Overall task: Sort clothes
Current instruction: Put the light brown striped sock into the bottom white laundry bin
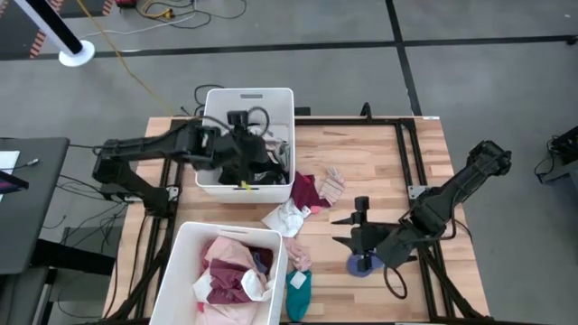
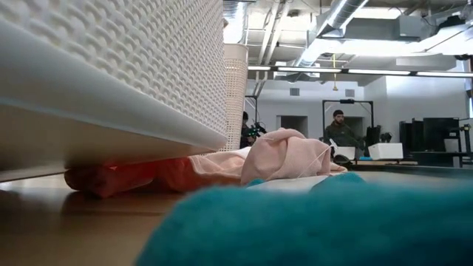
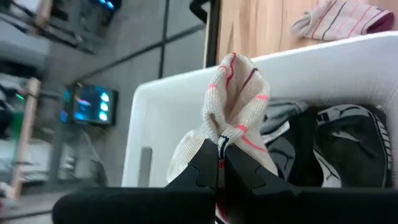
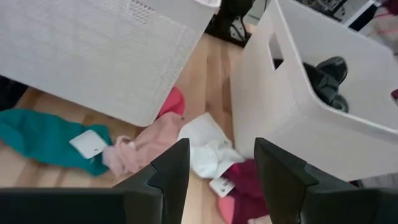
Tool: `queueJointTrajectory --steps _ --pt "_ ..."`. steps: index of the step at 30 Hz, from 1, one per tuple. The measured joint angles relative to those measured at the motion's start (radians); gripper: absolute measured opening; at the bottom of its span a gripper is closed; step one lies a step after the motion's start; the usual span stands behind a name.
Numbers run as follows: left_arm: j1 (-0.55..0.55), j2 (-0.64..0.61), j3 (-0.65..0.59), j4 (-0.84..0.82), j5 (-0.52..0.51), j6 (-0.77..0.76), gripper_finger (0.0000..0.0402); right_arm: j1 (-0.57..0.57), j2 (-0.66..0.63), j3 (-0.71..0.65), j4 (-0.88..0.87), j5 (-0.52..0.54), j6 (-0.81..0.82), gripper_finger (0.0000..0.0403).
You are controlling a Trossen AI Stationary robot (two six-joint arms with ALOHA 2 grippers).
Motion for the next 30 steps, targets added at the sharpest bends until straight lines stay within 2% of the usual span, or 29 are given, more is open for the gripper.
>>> queueJointTrajectory --steps 3,6,14,19,24,30 --pt "0.032 -0.016 0.0 -0.026 0.048 -0.013 0.0 0.019 0.0 0.0 -0.029 0.0 0.04 0.0192" --pt "0.045 -0.042 0.0 -0.037 0.14 -0.033 0.0 0.036 0.0 0.0 -0.058 0.0 0.082 0.0189" --pt "0.005 -0.166 -0.001 -0.094 0.615 -0.096 0.0 0.071 0.0 -0.017 -0.086 0.0 0.141 0.0185" --pt "-0.092 -0.231 -0.03 -0.099 0.839 -0.144 0.0 0.078 0.0 -0.029 -0.1 -0.001 0.185 0.0185" --pt "-0.193 -0.24 -0.085 -0.111 0.858 -0.248 0.0 0.075 0.0 -0.03 -0.115 0.0 0.21 0.0185" --pt "-0.3 -0.23 -0.233 -0.078 0.858 -0.341 0.0 0.046 0.0 -0.03 -0.146 0.0 0.243 0.0184"
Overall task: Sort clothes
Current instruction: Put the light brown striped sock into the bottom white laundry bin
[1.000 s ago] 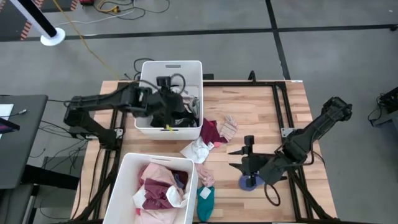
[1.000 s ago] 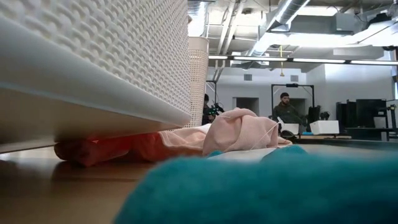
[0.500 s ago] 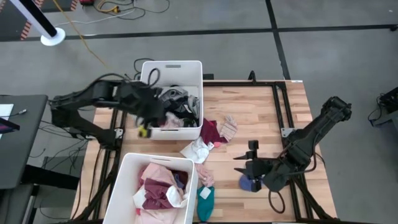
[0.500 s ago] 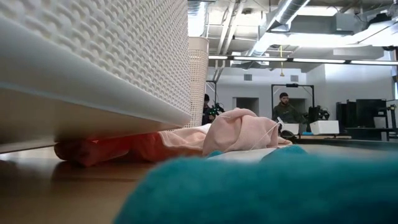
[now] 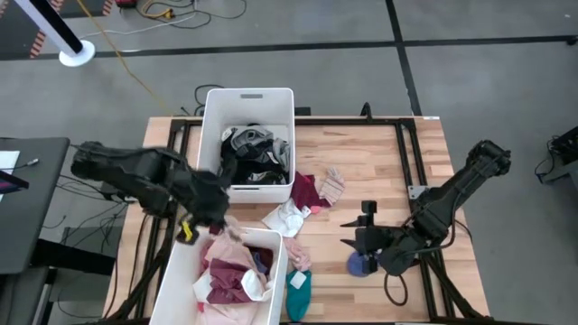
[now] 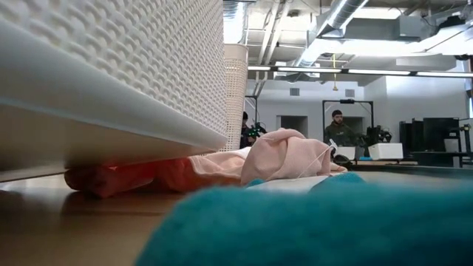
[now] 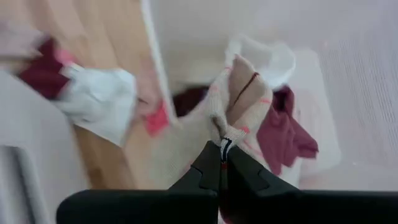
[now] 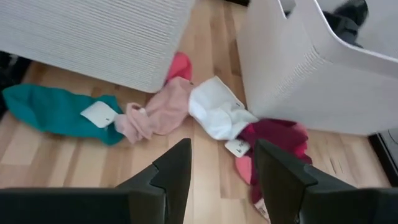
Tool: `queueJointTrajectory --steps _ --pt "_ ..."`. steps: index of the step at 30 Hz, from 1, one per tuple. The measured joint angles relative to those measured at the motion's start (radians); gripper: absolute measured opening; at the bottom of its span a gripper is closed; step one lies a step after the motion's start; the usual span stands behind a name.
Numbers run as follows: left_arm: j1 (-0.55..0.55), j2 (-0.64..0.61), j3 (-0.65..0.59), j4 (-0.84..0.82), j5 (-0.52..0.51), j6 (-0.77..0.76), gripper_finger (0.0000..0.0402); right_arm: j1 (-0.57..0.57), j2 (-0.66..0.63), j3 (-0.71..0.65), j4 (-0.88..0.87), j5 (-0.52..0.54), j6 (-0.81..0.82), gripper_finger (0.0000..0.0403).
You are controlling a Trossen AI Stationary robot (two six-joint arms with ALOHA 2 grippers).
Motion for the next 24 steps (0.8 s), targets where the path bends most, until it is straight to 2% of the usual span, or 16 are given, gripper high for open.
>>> queueJointTrajectory --steps 7,10,16,24 --pt "-0.094 0.0 -0.145 0.118 -0.013 -0.072 0.0 -0.017 0.0 0.0 -0.046 0.0 0.06 0.0184" --pt "-0.129 -0.001 -0.175 0.164 -0.031 -0.086 0.0 -0.017 0.0 0.0 -0.045 0.0 0.061 0.0184" --pt "-0.183 -0.002 -0.207 0.219 -0.159 -0.092 0.0 -0.028 0.0 0.0 -0.043 0.0 0.065 0.0184" --pt "-0.205 -0.001 -0.285 0.225 -0.187 -0.16 0.0025 -0.047 0.0 0.0 -0.051 0.001 0.067 0.0185"
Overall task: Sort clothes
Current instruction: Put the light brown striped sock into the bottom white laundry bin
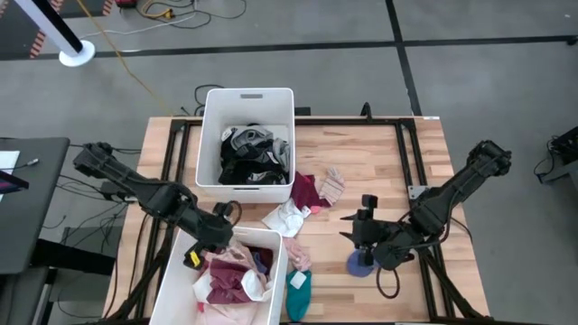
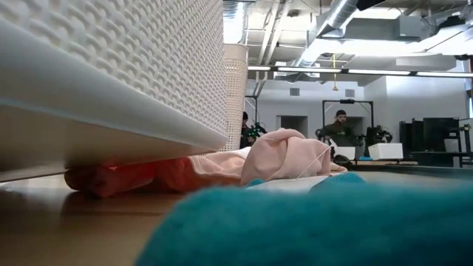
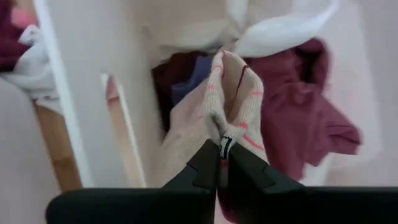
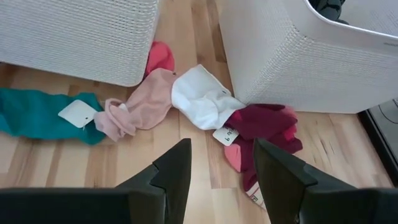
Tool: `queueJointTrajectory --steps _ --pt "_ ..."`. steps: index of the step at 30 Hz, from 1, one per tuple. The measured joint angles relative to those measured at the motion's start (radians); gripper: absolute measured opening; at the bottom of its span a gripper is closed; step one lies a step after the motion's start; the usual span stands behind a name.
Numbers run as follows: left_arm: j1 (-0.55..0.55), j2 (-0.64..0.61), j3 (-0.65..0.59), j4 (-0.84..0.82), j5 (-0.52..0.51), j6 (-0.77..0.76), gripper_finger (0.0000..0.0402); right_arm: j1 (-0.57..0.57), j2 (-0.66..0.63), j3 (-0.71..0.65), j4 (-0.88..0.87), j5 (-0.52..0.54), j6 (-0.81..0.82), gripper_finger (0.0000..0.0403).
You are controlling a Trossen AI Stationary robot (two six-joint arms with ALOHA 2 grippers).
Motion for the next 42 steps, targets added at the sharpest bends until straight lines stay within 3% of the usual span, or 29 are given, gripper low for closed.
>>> queueJointTrajectory --steps 11,17,24,33,42 --pt "-0.061 0.0 -0.018 0.03 -0.115 -0.006 0.0136 -0.059 0.0 -0.004 -0.035 0.0 0.005 0.0185" --pt "-0.097 -0.001 -0.018 0.047 -0.202 -0.011 0.0184 -0.106 -0.001 -0.075 -0.039 0.001 0.034 0.0185" --pt "-0.175 -0.003 -0.018 0.122 -0.386 0.069 0.018 -0.207 -0.001 -0.212 -0.007 0.0 0.104 0.0185" --pt "-0.289 -0.003 -0.018 0.272 -0.632 0.2 0.0173 -0.3 0.0 -0.345 0.223 -0.043 0.029 0.0185" --pt "-0.349 -0.003 -0.019 0.403 -0.657 0.284 0.0173 -0.384 0.0 -0.472 0.45 -0.061 -0.008 0.0185"
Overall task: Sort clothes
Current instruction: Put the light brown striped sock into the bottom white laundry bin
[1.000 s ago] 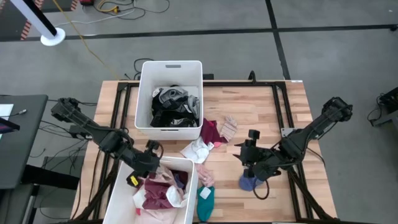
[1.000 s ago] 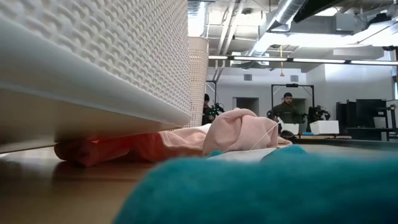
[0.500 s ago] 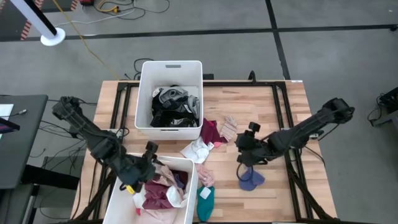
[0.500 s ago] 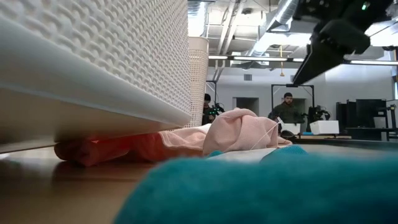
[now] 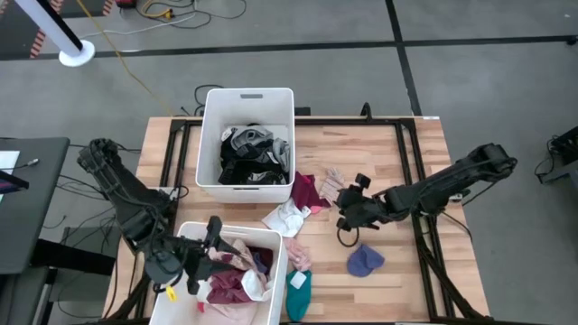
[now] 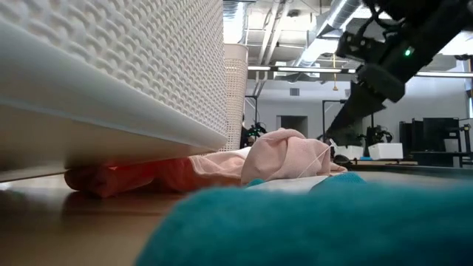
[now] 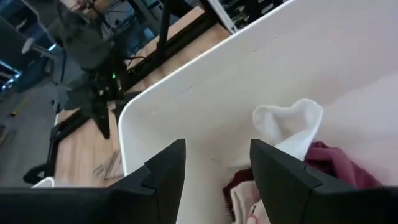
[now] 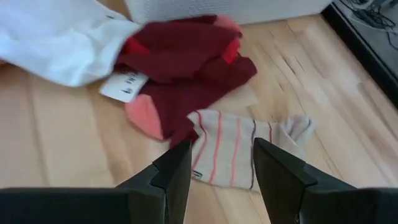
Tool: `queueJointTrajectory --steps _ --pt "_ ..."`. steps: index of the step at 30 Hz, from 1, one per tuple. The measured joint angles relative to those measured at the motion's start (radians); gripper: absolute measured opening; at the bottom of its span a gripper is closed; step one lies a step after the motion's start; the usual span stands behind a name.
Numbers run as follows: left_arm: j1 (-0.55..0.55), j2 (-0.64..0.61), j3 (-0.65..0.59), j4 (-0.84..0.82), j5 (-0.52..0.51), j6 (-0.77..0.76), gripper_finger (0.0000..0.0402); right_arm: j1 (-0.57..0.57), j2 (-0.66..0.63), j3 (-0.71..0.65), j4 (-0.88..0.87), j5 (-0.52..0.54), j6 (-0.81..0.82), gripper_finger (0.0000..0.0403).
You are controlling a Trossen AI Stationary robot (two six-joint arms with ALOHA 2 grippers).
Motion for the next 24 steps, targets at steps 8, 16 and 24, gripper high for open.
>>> queueJointTrajectory --steps 8,16,24 --pt "0.0 -0.001 -0.113 0.131 0.0 -0.003 0.0173 -0.064 0.0 -0.118 0.213 -0.052 0.0 0.0185" --pt "-0.018 -0.001 -0.208 0.356 0.003 0.099 0.0173 -0.136 0.0 -0.198 0.33 -0.069 -0.003 0.0185" --pt "-0.021 -0.037 -0.3 0.61 0.105 0.248 0.0173 -0.181 0.0 -0.264 0.457 -0.121 -0.004 0.0185"
